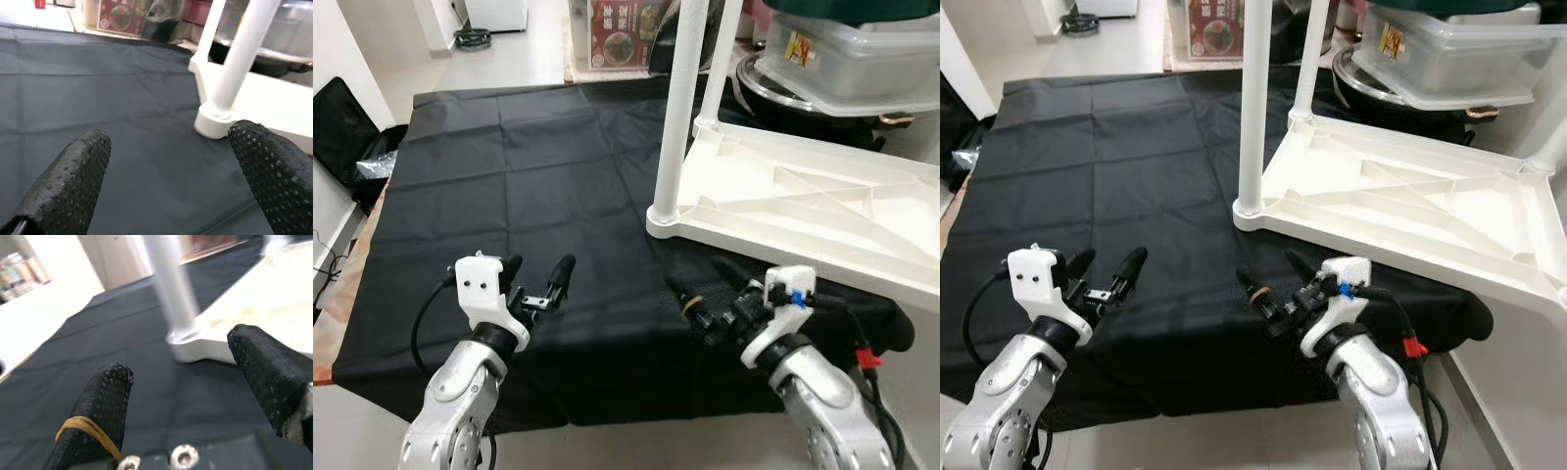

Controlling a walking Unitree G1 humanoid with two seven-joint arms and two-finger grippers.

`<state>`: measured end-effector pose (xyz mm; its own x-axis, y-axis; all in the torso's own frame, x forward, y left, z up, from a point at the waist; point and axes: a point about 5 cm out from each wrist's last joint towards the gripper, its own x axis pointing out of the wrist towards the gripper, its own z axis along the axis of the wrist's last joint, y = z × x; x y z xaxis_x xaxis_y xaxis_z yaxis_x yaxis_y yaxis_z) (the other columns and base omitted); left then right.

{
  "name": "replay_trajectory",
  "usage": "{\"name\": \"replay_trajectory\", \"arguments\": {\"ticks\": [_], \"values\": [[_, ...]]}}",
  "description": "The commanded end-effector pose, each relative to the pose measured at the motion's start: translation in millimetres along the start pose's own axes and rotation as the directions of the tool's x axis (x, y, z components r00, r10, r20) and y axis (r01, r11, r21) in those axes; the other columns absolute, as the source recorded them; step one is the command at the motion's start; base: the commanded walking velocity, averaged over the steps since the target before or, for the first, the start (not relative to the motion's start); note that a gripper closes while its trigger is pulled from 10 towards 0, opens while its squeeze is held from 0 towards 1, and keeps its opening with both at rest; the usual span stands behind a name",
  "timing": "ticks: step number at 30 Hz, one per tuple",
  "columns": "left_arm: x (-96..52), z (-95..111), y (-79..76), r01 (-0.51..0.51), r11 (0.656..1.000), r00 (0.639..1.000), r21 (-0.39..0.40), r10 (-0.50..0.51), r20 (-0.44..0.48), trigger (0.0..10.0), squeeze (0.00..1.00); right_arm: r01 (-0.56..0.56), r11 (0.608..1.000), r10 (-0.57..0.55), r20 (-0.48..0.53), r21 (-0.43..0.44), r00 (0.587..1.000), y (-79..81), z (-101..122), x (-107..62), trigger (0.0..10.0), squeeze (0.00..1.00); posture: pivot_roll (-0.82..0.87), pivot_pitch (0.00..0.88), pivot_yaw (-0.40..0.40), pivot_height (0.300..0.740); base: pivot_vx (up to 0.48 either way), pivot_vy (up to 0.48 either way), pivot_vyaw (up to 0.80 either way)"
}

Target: Building children table

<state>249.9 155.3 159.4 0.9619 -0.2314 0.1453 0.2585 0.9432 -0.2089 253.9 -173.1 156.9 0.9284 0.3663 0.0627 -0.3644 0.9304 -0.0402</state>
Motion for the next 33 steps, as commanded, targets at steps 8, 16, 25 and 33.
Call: {"name": "replay_trajectory", "arguments": {"ticks": [8, 16, 25, 33], "values": [[5.6, 0.4, -9.0, 0.053, 0.998, 0.999, -0.033, -0.052, 0.008, 10.0, 0.00, -0.092, 0.995, 0.094, -0.048, 0.039, 0.994, 11.7, 2.3, -11.8, 10.0, 0.00, -0.11, 0.087, 0.013, 0.740, 0.000, -0.480, 0.00], [12.3, 2.9, -11.0, 0.081, 0.996, 0.997, -0.039, -0.081, 0.001, 10.0, 0.00, -0.089, 0.996, 0.090, -0.082, 0.020, 0.993, 8.0, -1.7, -18.1, 10.0, 0.00, -0.11, 0.088, 0.017, 0.740, 0.000, -0.180, 0.00], [16.5, 4.0, -12.3, 0.113, 0.993, 0.994, -0.028, -0.113, 0.002, 10.0, 0.00, -0.062, 0.998, 0.063, -0.129, 0.011, 0.990, -0.9, -1.9, -26.7, 10.0, 0.00, -0.13, 0.089, 0.026, 0.740, 0.000, 0.000, -0.27], [16.2, 3.8, -14.7, 0.172, 0.985, 0.985, 0.000, -0.172, -0.012, 10.0, 0.00, 0.029, 0.999, -0.025, -0.155, 0.026, 0.988, -18.6, -0.6, -44.0, 10.0, 0.00, -0.14, 0.099, 0.030, 0.740, 0.000, 0.000, -0.80]]}}
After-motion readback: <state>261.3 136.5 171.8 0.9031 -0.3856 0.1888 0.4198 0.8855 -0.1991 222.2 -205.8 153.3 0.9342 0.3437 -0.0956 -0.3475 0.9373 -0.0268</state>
